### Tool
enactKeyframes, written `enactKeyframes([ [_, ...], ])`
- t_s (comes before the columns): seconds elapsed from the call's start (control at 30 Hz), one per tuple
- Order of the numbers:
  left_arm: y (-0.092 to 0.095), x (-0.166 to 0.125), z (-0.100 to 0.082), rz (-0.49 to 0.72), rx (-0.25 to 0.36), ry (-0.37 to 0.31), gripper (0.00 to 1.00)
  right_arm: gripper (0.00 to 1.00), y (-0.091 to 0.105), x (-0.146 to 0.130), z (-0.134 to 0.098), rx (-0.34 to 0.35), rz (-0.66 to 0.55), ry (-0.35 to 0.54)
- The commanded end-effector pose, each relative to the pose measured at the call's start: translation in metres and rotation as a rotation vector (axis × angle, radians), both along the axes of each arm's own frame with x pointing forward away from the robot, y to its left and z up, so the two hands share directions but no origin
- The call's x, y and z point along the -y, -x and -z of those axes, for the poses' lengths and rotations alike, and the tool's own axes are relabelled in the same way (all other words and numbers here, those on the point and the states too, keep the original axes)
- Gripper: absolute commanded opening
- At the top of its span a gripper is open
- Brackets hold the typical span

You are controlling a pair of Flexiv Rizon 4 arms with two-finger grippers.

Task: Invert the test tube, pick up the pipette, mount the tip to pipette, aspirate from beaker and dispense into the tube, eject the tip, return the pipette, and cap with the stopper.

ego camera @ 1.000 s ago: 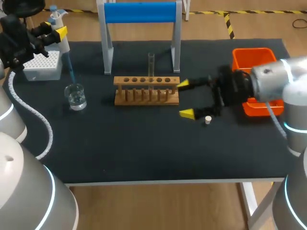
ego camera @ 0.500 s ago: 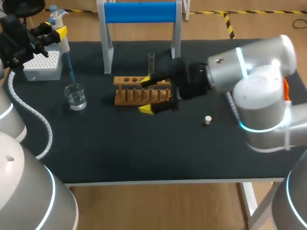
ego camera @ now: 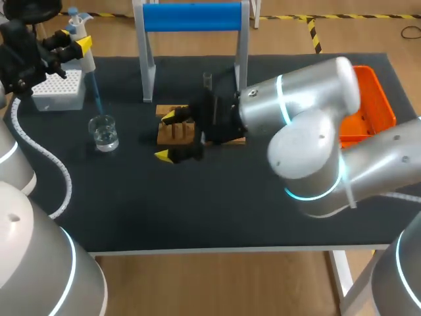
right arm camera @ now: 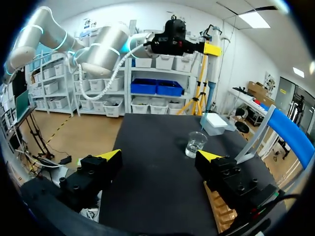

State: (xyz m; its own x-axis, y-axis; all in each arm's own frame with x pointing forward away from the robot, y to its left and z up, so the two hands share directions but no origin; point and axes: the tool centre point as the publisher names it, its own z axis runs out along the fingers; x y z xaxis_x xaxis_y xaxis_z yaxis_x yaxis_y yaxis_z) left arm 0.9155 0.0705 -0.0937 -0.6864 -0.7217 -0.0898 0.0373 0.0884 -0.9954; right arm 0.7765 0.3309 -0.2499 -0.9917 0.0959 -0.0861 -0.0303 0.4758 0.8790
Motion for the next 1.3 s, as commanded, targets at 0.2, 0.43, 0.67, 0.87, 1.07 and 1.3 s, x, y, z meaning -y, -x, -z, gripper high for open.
enactKeyframes([
  [0.2,0.0,0.001,0.001,-0.004,0.003,0.002,0.0,1.0,-0.011,-0.047,0.04,0.065,0.135,0.034],
  [0.43,0.0,0.001,0.001,-0.004,0.003,0.002,0.0,1.0,-0.017,-0.048,0.049,0.073,0.224,0.025],
  [0.67,0.0,0.001,0.001,-0.004,0.003,0.002,0.0,1.0,-0.02,-0.043,0.057,0.064,0.27,0.027],
  [0.87,0.0,0.001,0.001,-0.004,0.003,0.002,0.0,1.0,-0.023,-0.04,0.062,0.054,0.297,0.02],
  [1.07,0.0,0.001,0.001,-0.004,0.003,0.002,0.0,1.0,-0.026,-0.038,0.067,0.035,0.318,-0.004],
  [1.3,0.0,0.001,0.001,-0.004,0.003,0.002,0.0,1.0,-0.027,-0.039,0.07,0.017,0.322,-0.022],
])
